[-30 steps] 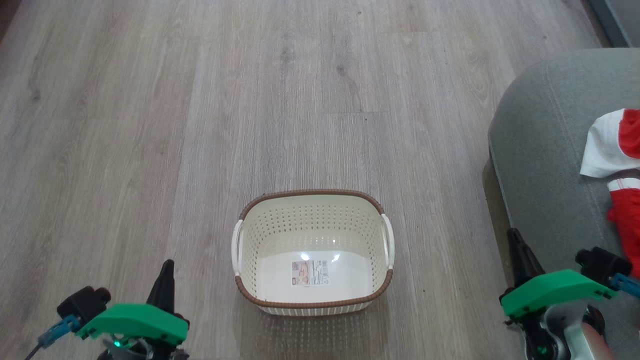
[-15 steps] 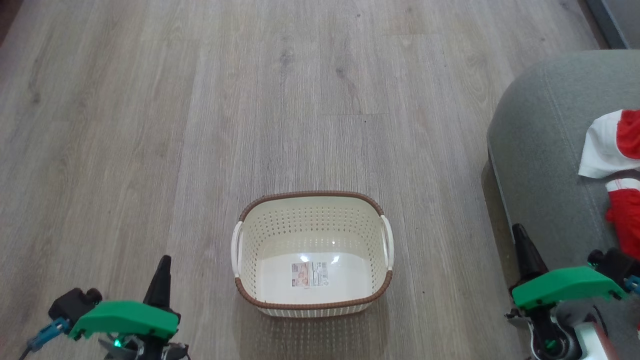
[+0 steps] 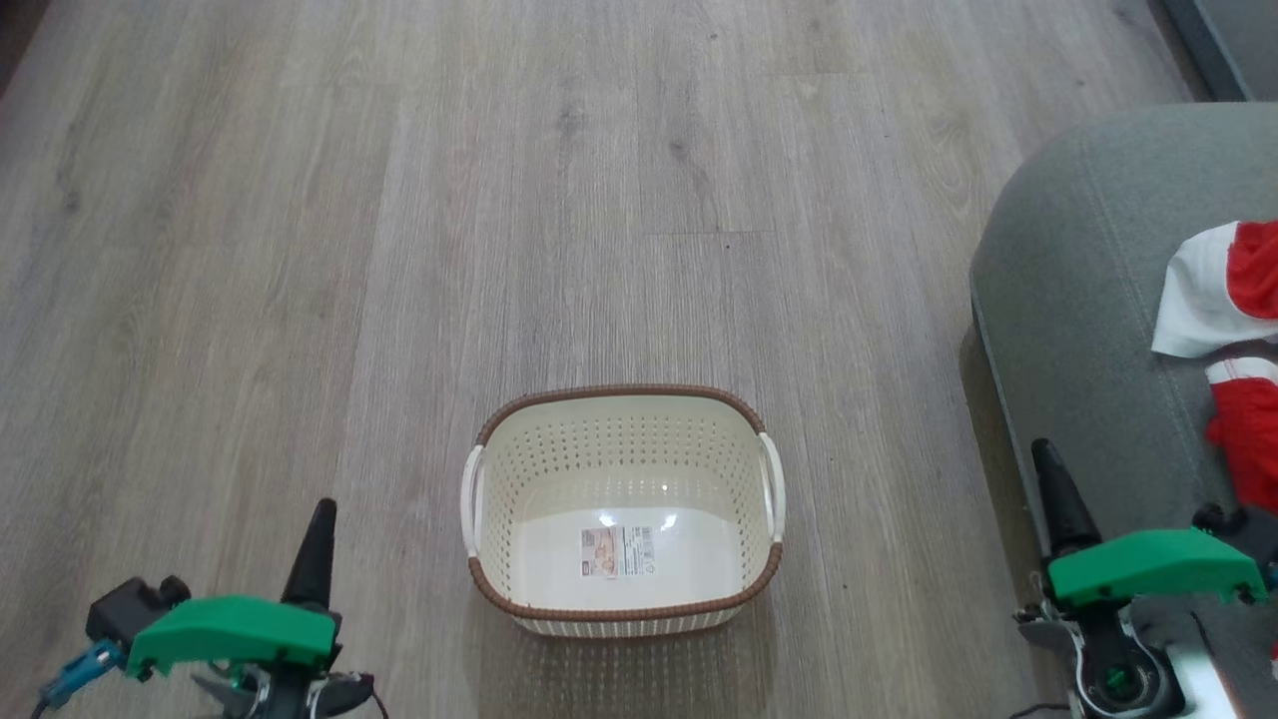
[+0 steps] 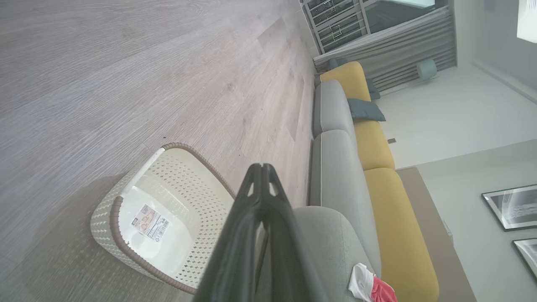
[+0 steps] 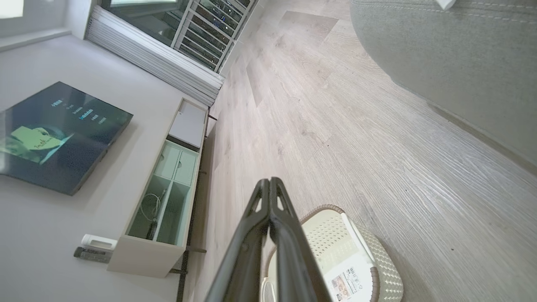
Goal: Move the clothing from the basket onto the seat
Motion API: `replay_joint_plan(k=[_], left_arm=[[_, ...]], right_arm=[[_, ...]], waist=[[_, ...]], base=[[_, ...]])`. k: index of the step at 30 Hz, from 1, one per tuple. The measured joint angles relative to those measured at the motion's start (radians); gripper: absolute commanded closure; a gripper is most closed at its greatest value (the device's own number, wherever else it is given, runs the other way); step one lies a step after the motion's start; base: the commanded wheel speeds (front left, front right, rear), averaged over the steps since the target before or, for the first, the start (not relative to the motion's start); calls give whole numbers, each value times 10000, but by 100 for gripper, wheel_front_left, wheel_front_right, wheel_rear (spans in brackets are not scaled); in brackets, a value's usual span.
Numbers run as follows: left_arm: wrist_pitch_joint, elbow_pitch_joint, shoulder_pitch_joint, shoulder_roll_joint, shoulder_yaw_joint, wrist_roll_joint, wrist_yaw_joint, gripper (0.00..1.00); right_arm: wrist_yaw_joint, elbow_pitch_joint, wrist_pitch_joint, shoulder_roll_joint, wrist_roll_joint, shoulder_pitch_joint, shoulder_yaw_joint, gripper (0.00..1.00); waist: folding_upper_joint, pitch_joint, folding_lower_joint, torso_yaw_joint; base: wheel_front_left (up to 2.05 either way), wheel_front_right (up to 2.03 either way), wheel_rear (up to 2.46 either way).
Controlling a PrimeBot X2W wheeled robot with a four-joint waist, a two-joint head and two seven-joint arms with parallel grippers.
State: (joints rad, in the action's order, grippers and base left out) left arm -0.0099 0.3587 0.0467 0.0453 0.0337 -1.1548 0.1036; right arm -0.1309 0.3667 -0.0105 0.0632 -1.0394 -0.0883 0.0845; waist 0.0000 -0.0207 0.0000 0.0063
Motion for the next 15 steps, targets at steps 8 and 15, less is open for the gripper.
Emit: replay_joint_plan(k=[8,15], left_arm=[[213,-159,7,-6,52,-817,73,100],[407,-234,14,-10,144,-1546,79,100]], right_arm=[[0,-153,201,-19,-1049,2,65,100],[0,-272,385,-38,-1952,3,148,100]], waist=[[0,33,0,-12],[0,62,0,-22]], base=[[0,0,0],[0,0,0]])
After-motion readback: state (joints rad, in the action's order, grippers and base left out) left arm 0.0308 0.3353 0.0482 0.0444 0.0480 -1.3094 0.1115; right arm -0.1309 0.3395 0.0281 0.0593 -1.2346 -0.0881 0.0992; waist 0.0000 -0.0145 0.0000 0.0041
